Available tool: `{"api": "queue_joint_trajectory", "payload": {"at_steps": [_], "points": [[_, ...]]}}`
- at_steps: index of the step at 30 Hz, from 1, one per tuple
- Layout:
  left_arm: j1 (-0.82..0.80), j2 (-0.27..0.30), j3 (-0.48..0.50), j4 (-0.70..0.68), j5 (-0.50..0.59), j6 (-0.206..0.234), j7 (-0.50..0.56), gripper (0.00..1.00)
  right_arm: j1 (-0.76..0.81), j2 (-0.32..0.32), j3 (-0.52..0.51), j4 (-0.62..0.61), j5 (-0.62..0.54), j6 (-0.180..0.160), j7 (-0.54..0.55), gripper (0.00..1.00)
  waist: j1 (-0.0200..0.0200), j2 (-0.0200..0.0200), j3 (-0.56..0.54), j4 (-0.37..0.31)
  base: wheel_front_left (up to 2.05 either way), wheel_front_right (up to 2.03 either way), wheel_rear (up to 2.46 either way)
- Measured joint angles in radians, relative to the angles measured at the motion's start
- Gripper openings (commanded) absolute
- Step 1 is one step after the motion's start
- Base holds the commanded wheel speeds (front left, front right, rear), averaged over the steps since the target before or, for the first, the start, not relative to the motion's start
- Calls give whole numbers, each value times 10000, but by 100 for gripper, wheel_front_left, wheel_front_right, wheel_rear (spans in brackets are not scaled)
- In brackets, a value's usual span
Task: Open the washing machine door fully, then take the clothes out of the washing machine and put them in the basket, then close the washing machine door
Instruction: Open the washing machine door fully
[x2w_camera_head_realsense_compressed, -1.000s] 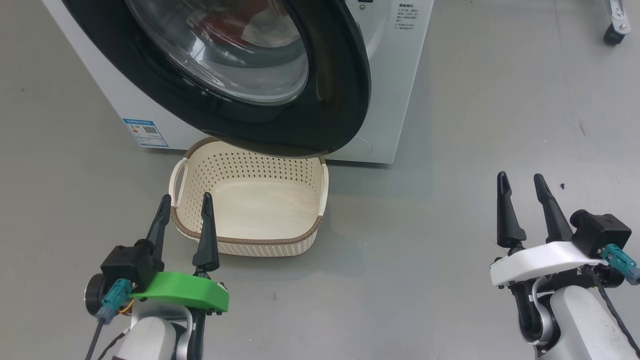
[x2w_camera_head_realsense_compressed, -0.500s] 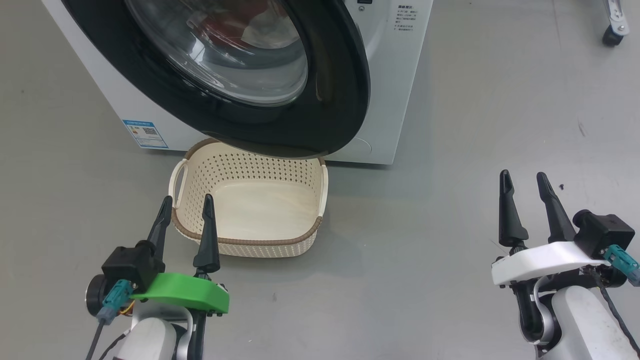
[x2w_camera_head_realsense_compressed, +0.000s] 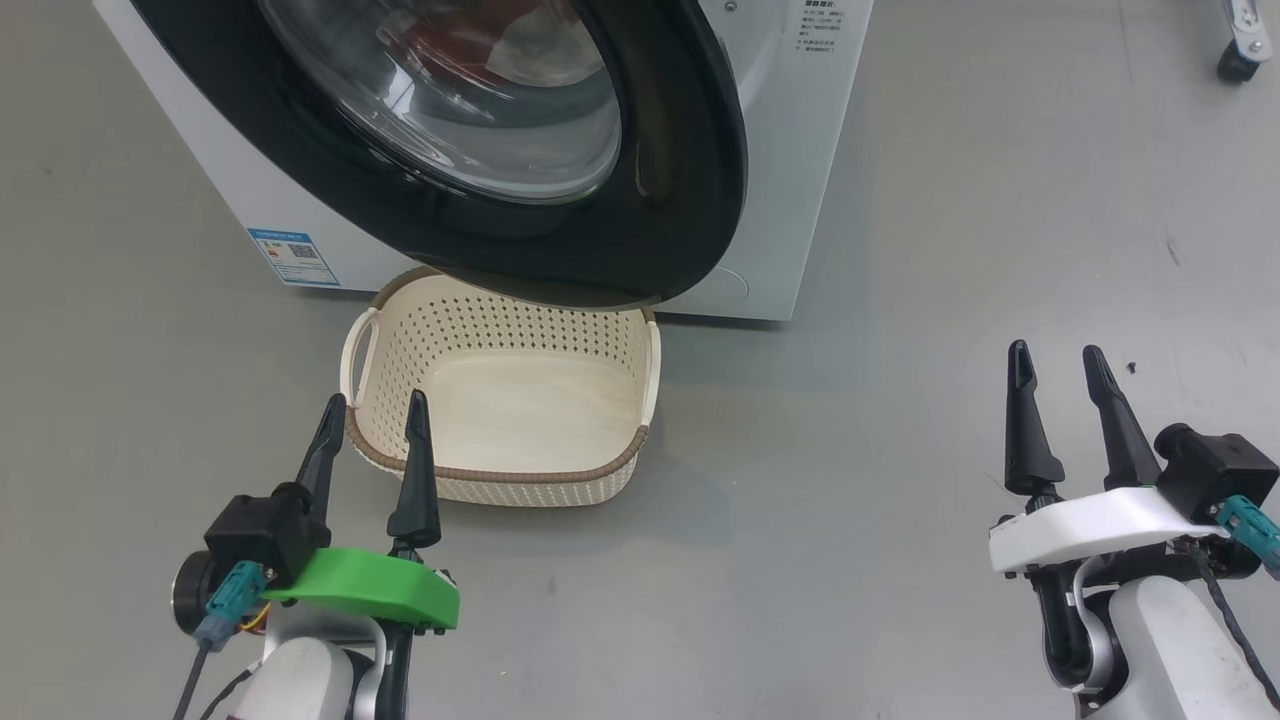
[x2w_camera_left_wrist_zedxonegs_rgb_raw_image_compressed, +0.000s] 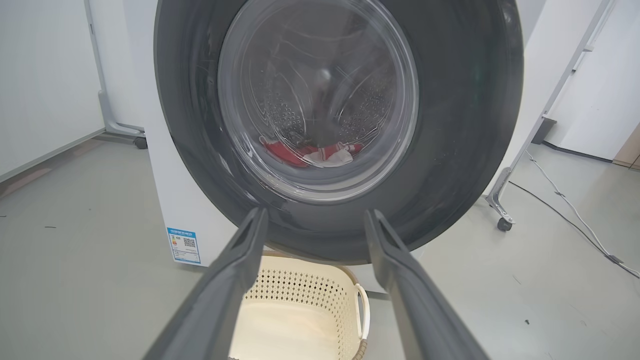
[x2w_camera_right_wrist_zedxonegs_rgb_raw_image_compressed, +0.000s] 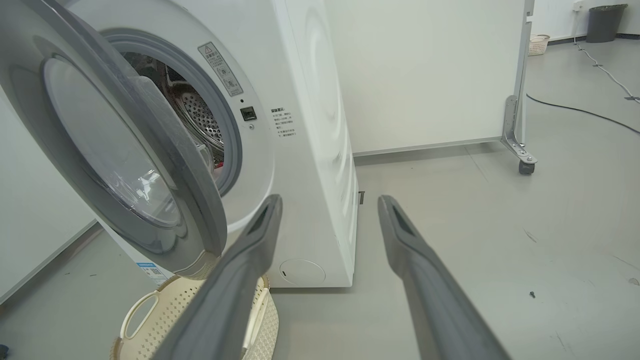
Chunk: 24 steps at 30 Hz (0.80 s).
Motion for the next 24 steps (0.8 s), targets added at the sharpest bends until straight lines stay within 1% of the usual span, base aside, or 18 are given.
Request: {"api": "queue_joint_trajectory", "payload": {"at_steps": [4, 7, 9, 12, 13, 16, 20, 24], "points": [[0, 0, 0, -4, 0, 0, 0, 100, 7, 27, -29, -23, -15, 6, 0, 100, 0, 0, 46, 33, 0, 0, 0], [0, 0, -4, -27, -2, 0, 0, 100, 8, 284, -173, -71, 286, 10, 0, 100, 0, 0, 90, 47, 0, 0, 0], [-1, 0, -52, -31, 0, 0, 0, 100, -3, 280, -163, -130, 297, 84, 0, 100, 0, 0, 149, 57, 0, 0, 0], [-6, 2, -174, -61, -2, 0, 0, 100, -137, 113, -146, -209, 288, 123, 6, 100, 0, 0, 254, 87, 0, 0, 0], [-10, 0, -280, -84, -2, 0, 0, 100, -400, -65, -98, -238, 255, 182, 123, 100, 0, 0, 333, 123, 0, 0, 0], [-19, 0, -345, -132, -2, 0, 0, 100, -889, -194, -65, -288, 265, 278, 391, 100, 0, 0, 477, 190, 0, 0, 0], [-56, 2, -441, -180, -2, 0, 0, 100, -1586, -577, 63, -276, 8, 286, 901, 100, 0, 0, 707, 291, 0, 0, 0], [-163, 2, -587, -209, -2, 0, 0, 100, -2452, -614, 23, -272, 234, 376, 1377, 100, 0, 0, 963, 415, 0, 0, 0]]}}
